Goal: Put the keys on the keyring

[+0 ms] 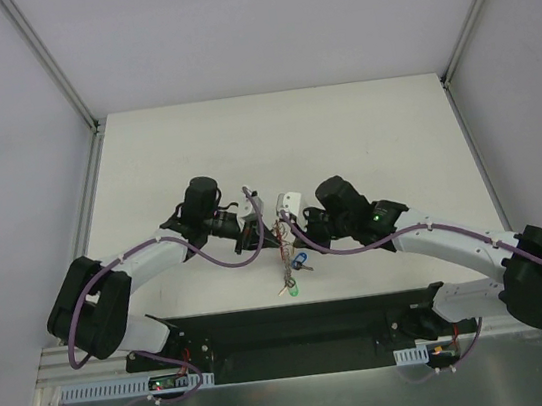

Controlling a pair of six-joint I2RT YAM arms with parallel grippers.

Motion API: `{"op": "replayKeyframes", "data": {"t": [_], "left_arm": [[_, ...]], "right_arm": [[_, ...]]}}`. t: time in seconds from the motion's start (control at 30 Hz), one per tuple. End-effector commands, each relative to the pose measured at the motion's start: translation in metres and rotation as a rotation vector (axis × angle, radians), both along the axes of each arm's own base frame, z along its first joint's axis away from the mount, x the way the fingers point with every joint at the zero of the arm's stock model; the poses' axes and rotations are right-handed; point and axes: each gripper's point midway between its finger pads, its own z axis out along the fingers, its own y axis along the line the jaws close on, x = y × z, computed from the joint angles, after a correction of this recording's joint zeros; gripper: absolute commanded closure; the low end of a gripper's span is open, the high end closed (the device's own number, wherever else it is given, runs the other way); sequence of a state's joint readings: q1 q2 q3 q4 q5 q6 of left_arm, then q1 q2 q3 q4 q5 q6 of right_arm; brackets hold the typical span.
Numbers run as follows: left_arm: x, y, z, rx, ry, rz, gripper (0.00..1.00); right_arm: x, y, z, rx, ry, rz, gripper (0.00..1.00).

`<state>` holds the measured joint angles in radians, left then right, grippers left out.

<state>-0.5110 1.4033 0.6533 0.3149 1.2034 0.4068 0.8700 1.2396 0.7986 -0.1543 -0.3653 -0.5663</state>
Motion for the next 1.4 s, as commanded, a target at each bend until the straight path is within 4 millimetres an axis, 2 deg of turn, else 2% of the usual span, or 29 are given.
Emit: {"op": "replayKeyframes", "data": {"t": [0.0, 0.27, 0.43, 0.53, 0.57, 0.6, 0.63, 0.67, 0.73, 0.9, 1.1, 1.37], "left_arm": [[-0.002, -0.007, 0.016, -0.051, -0.049, -0.062, 1.00], [0.001, -0.008, 0.014, -0.032, -0.050, -0.039, 1.00], [0.016, -0.006, 0.007, 0.027, -0.054, 0.065, 1.00], [0.049, -0.001, -0.002, 0.117, -0.043, 0.267, 1.00], [0.076, 0.010, -0.012, 0.189, -0.011, 0.447, 1.00], [0.092, 0.017, -0.012, 0.208, 0.012, 0.537, 1.00], [0.109, 0.032, -0.017, 0.225, 0.057, 0.634, 1.00], [0.120, 0.041, -0.019, 0.230, 0.151, 0.731, 1.00], [0.131, 0.048, -0.016, 0.214, 0.240, 0.791, 1.00], [0.114, 0.035, -0.011, 0.189, 0.289, 0.689, 1.00], [0.083, 0.018, -0.003, 0.162, 0.175, 0.496, 1.00], [0.060, 0.009, 0.002, 0.091, 0.092, 0.305, 1.00]], "right_arm": [[0.004, 0.014, 0.021, 0.061, -0.046, 0.038, 0.99], [0.001, 0.013, 0.020, 0.061, -0.040, 0.042, 0.99], [0.015, 0.004, 0.014, 0.022, -0.064, -0.052, 0.99], [0.022, -0.001, 0.014, 0.010, -0.080, -0.104, 0.99], [0.023, -0.003, 0.014, 0.009, -0.078, -0.117, 0.99], [0.024, -0.004, 0.015, 0.008, -0.085, -0.129, 0.99], [0.024, -0.005, 0.016, 0.010, -0.088, -0.136, 0.99], [0.025, -0.007, 0.017, 0.012, -0.088, -0.148, 0.99], [0.025, -0.008, 0.016, 0.010, -0.089, -0.156, 0.99], [0.021, -0.011, 0.022, 0.029, -0.093, -0.158, 0.99], [0.016, -0.009, 0.026, 0.040, -0.080, -0.128, 0.99], [0.016, -0.009, 0.027, 0.008, -0.070, -0.114, 0.99]]}}
